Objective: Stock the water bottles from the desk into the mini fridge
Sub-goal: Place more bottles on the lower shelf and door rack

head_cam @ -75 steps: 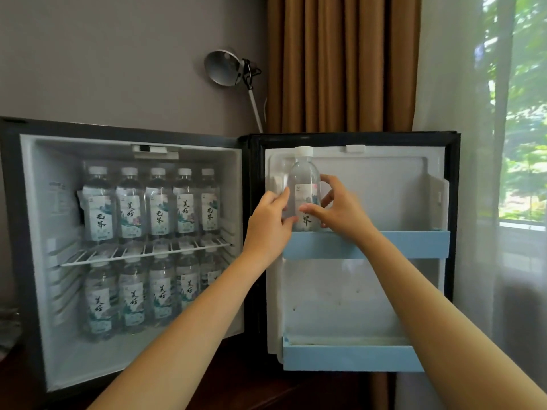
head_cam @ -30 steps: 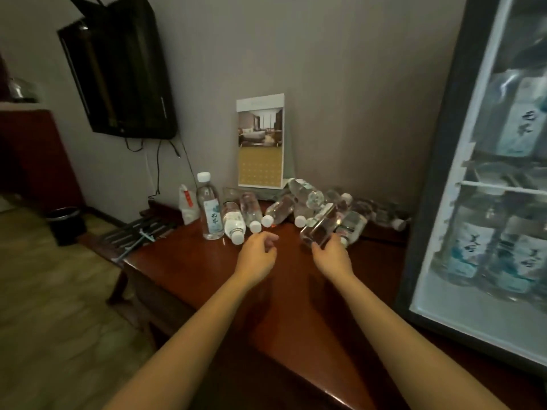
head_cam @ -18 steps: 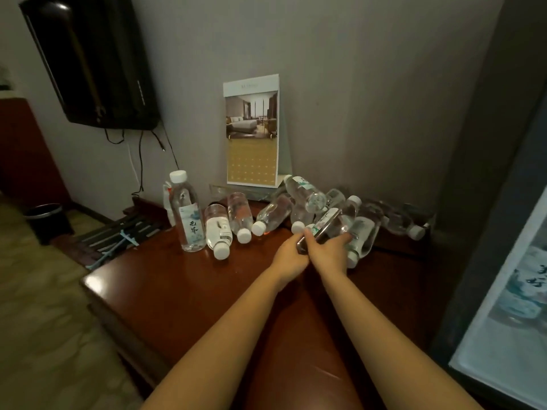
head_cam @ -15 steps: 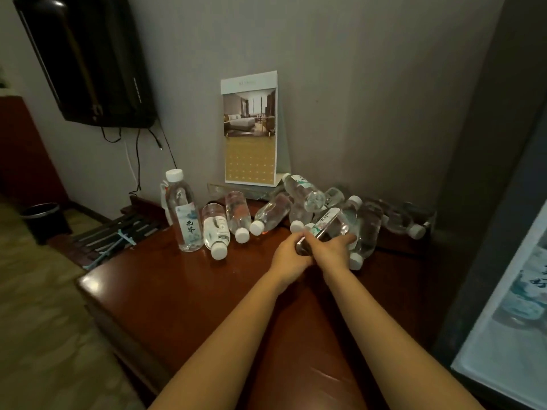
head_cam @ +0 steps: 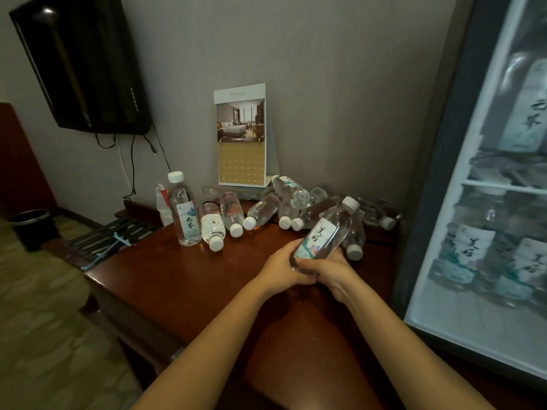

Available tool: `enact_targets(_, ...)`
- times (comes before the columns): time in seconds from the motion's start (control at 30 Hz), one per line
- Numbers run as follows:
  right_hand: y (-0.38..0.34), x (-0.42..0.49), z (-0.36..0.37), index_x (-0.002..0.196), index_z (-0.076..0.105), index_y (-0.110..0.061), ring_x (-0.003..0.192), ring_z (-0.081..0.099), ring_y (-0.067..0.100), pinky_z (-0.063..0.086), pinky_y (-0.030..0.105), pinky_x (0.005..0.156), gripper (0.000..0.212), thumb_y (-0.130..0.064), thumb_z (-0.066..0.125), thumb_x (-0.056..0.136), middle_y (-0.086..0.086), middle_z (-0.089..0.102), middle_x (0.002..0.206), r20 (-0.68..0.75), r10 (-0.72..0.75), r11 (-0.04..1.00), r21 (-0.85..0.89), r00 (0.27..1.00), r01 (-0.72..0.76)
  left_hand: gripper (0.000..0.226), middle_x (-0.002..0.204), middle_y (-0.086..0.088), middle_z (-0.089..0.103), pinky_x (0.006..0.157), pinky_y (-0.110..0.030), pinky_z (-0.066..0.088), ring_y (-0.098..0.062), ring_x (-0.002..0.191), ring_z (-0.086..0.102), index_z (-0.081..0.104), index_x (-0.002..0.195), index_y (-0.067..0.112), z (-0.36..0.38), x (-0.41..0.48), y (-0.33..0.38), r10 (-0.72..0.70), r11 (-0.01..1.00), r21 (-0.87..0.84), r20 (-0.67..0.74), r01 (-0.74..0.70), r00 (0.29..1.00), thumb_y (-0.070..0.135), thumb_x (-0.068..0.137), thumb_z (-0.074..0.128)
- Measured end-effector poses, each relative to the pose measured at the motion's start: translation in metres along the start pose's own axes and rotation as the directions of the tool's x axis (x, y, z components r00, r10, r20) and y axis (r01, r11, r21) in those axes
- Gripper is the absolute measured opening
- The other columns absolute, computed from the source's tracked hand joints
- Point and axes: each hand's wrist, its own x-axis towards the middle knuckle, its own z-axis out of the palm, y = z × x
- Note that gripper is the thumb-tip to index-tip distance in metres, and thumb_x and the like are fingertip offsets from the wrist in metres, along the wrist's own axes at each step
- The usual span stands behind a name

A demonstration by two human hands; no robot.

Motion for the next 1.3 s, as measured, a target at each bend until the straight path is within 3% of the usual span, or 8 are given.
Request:
enact_targets(0.07, 0.005, -0.019, 0.0, 0.131, 0.039, -0.008, 0.109, 0.06, 0.026, 0.051, 0.047, 0.09, 0.072, 0.008, 0.073, 0.071, 0.014, 0.06, 0.122, 0.032, 0.004, 1.0, 0.021, 0.999, -0.005, 0.089, 0.116, 0.009, 0.063, 0.085, -0.031, 0.055, -0.007, 0.102, 0.063, 0.045, 0.134, 0.025, -0.001, -0.014, 0.012, 0.01, 1.0, -0.027, 0.096, -0.007, 0.995, 0.001, 0.057, 0.083)
enact_targets(0.17, 0.014, -0.05, -0.003, 0.14, 0.025, -0.017, 0.106, 0.062, 0.028, 0.056, 0.045, 0.081, 0.083, 0.001, 0.073, 0.074, 0.013, 0.059, 0.124, 0.138, 0.038, 0.995, 0.081, 0.99, -0.049, 0.088, 0.117, 0.007, 0.061, 0.073, -0.037, 0.058, -0.015, 0.102, 0.065, 0.044, 0.124, 0.043, -0.004, -0.04, 0.03, 0.014, 0.998, -0.063, 0.265, 0.003, 0.964, 0.003, 0.056, 0.083)
enact_targets(0.3, 0.015, -0.091, -0.015, 0.136, 0.025, -0.03, 0.103, 0.065, 0.021, 0.057, 0.035, 0.073, 0.086, -0.012, 0.078, 0.071, 0.005, 0.061, 0.12, 0.267, 0.006, 0.998, 0.058, 0.964, -0.023, 0.094, 0.128, 0.007, 0.058, 0.084, -0.034, 0.055, -0.013, 0.114, 0.059, 0.035, 0.128, 0.055, -0.013, -0.077, 0.048, 0.07, 0.996, -0.082, 0.398, -0.041, 0.915, 0.002, 0.064, 0.08)
enact_targets(0.6, -0.036, -0.167, -0.063, 0.133, 0.037, -0.034, 0.108, 0.063, 0.025, 0.053, 0.049, 0.087, 0.073, -0.019, 0.074, 0.072, 0.007, 0.064, 0.12, 0.325, -0.23, 0.972, 0.028, 0.917, 0.234, 0.064, 0.11, 0.008, 0.068, 0.076, -0.027, 0.056, -0.015, 0.101, 0.066, 0.047, 0.115, 0.061, -0.002, -0.119, 0.116, 0.188, 0.972, -0.195, 0.309, -0.131, 0.932, 0.021, 0.074, 0.075)
enact_targets(0.83, -0.081, -0.243, -0.132, 0.142, 0.031, -0.037, 0.101, 0.066, 0.017, 0.054, 0.027, 0.072, 0.087, -0.027, 0.076, 0.068, -0.002, 0.068, 0.111, 0.101, -0.448, 0.877, -0.146, 0.889, 0.458, 0.07, 0.115, -0.002, 0.066, 0.077, -0.027, 0.055, -0.019, 0.1, 0.067, 0.043, 0.124, 0.054, 0.075, -0.131, 0.185, 0.425, 0.879, -0.344, 0.256, -0.328, 0.868, 0.027, 0.069, 0.077)
enact_targets(1.03, -0.114, -0.321, -0.189, 0.14, 0.032, -0.04, 0.095, 0.067, 0.01, 0.053, 0.021, 0.068, 0.082, -0.023, 0.071, 0.069, -0.007, 0.069, 0.109, -0.142, -0.665, 0.737, -0.288, 0.733, 0.612, 0.068, 0.109, 0.006, 0.067, 0.073, -0.017, 0.053, -0.006, 0.094, 0.067, 0.037, 0.122, 0.055, 0.158, -0.146, 0.253, 0.61, 0.748, -0.453, 0.179, -0.485, 0.772, 0.021, 0.075, 0.073)
enact_targets(1.17, -0.14, -0.377, -0.217, 0.143, 0.027, -0.032, 0.111, 0.061, 0.014, 0.053, 0.031, 0.087, 0.079, -0.017, 0.065, 0.076, 0.003, 0.062, 0.125, -0.213, -0.779, 0.615, -0.442, 0.589, 0.653, 0.069, 0.107, 0.014, 0.069, 0.077, -0.019, 0.053, -0.007, 0.096, 0.067, 0.034, 0.126, 0.053, 0.207, -0.163, 0.303, 0.729, 0.636, -0.513, 0.153, -0.577, 0.667, 0.015, 0.081, 0.069)
enact_targets(1.3, -0.16, -0.431, -0.241, 0.141, 0.026, -0.035, 0.113, 0.061, 0.016, 0.051, 0.03, 0.091, 0.075, -0.001, 0.059, 0.083, -0.006, 0.062, 0.124, -0.259, -0.853, 0.514, -0.57, 0.454, 0.641, 0.076, 0.12, 0.012, 0.063, 0.089, -0.026, 0.053, -0.009, 0.106, 0.064, 0.023, 0.146, 0.031, 0.248, -0.189, 0.352, 0.825, 0.524, -0.556, 0.145, -0.645, 0.546, 0.011, 0.086, 0.064)
